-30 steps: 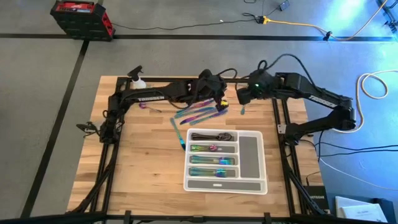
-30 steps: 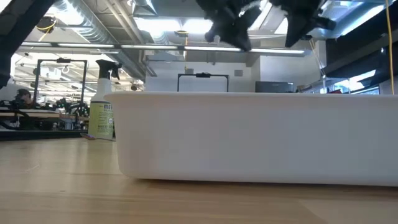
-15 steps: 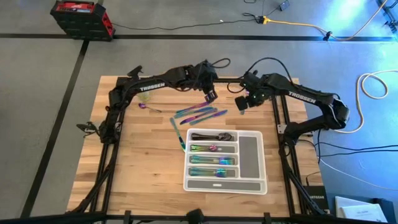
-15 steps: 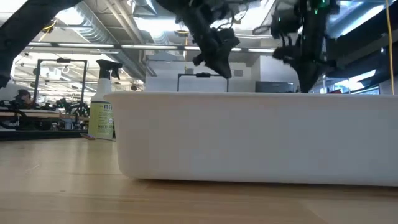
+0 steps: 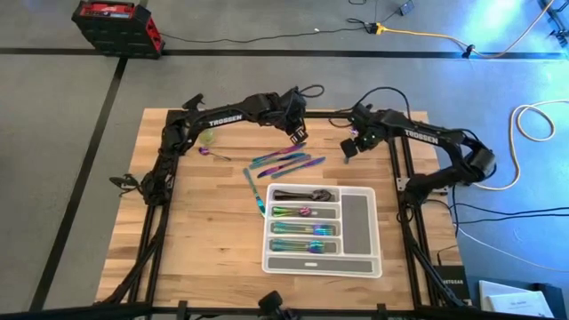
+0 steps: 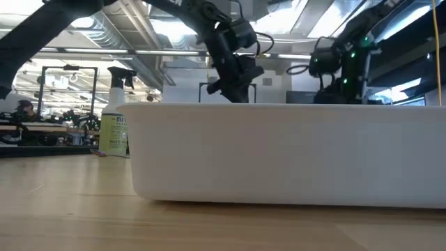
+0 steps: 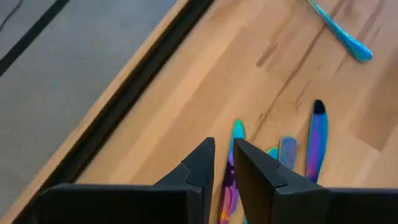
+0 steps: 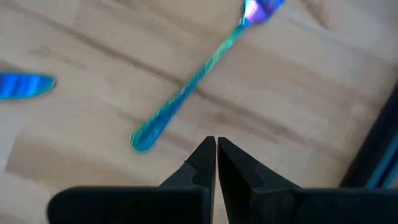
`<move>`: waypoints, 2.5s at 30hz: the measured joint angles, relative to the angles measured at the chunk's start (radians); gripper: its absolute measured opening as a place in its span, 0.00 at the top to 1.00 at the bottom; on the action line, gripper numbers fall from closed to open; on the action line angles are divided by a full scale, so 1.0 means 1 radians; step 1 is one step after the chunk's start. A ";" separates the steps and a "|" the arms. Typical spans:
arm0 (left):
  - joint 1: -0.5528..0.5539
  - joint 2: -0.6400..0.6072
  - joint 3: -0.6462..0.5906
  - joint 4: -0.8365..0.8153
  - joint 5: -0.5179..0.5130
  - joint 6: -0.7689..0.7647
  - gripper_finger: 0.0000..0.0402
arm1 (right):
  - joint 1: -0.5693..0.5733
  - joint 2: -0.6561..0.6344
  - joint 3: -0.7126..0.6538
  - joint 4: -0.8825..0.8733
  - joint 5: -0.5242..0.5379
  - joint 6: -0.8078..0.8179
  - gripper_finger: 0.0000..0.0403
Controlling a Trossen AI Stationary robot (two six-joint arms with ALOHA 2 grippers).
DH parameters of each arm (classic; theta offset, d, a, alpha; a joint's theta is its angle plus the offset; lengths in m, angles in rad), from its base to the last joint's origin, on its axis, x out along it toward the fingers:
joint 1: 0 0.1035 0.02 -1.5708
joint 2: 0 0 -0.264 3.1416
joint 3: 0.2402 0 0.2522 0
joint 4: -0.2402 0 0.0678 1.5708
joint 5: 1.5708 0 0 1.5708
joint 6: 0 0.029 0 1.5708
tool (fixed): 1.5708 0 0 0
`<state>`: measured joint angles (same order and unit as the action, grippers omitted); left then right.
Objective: Sort silverware
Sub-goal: Put the purple fork into the white silverware tray
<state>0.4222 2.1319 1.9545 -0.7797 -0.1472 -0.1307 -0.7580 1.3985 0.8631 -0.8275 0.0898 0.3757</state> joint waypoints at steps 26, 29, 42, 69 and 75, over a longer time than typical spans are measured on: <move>-0.043 0.002 -0.036 -0.015 0.012 -0.005 0.89 | -0.168 0.208 0.178 0.007 -0.119 -0.256 0.67; -0.043 0.002 -0.036 -0.015 0.031 0.002 0.89 | -0.166 0.234 0.207 -0.023 -0.127 -0.364 0.62; -0.045 0.002 -0.036 -0.025 0.040 0.007 0.89 | -0.156 0.426 0.399 -0.216 -0.070 -0.733 0.55; -0.064 0.002 -0.036 -0.078 0.049 0.026 0.89 | -0.126 0.497 0.396 -0.150 -0.055 -0.875 0.55; -0.068 0.002 -0.036 -0.078 0.048 0.026 0.89 | -0.126 0.498 0.363 -0.165 -0.064 -0.874 0.55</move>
<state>0.3537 2.1338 1.9186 -0.8577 -0.0988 -0.1043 -0.8837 1.8961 1.2265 -0.9924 0.0258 -0.4984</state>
